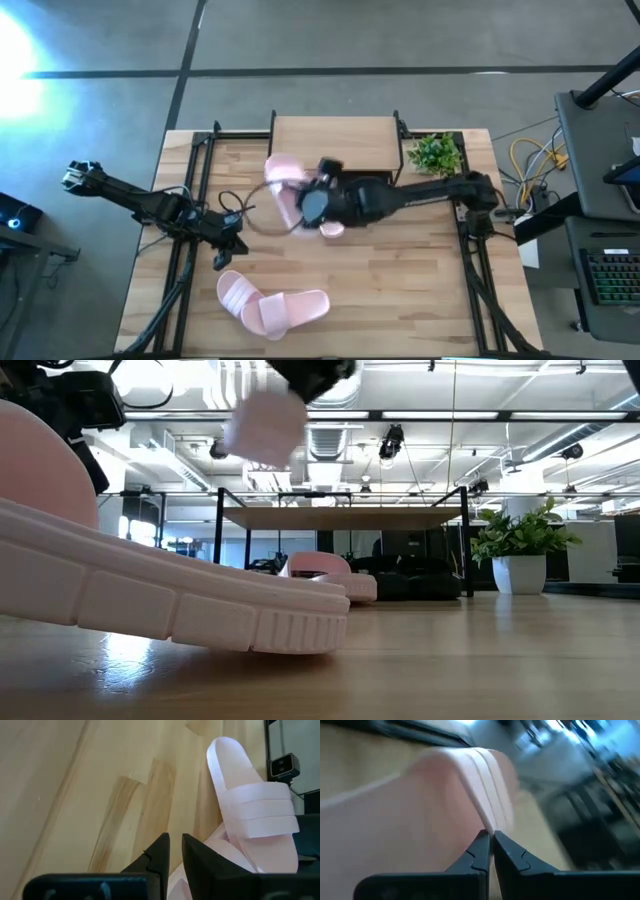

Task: Pick and place slides into the shelf
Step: Put the pink slipper on the shelf

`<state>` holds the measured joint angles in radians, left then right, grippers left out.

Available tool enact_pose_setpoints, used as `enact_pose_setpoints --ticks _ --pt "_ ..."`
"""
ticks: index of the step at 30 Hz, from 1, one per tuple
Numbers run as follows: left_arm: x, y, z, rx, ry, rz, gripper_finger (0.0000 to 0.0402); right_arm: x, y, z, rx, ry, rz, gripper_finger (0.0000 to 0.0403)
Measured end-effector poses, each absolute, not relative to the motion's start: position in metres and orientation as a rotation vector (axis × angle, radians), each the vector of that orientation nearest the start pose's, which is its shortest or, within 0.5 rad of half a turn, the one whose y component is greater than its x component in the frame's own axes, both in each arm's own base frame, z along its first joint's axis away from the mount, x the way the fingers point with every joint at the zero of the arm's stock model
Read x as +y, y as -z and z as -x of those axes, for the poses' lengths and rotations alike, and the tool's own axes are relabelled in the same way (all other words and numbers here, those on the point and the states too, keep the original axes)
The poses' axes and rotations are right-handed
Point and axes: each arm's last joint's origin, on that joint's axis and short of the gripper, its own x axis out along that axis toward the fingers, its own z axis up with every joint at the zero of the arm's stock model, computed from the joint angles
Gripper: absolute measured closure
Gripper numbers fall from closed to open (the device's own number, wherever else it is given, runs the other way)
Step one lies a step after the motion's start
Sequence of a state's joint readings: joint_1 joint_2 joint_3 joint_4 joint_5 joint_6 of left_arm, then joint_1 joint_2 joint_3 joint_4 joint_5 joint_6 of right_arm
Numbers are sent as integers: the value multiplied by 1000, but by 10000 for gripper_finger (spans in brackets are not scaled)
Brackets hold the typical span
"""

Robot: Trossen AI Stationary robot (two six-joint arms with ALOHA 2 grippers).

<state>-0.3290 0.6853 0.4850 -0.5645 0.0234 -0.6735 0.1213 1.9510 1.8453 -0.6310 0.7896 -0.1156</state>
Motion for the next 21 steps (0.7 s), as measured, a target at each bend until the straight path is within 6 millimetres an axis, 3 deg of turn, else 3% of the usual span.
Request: enact_pose_setpoints --ticks 3,8,11,16,21 --pt "-45 -214 -130 834 67 517 366 4 -335 -417 801 737 383 394" --pt "-45 -214 -130 832 66 517 366 -46 -332 -401 918 954 369 394" --pt "-45 -214 -130 832 65 517 366 -75 -322 -397 992 975 383 394" --pt "-45 -214 -130 829 66 519 366 -118 -288 -383 1147 1014 394 395" --pt "-45 -214 -131 827 66 519 366 -134 -270 -369 1210 1052 384 395"
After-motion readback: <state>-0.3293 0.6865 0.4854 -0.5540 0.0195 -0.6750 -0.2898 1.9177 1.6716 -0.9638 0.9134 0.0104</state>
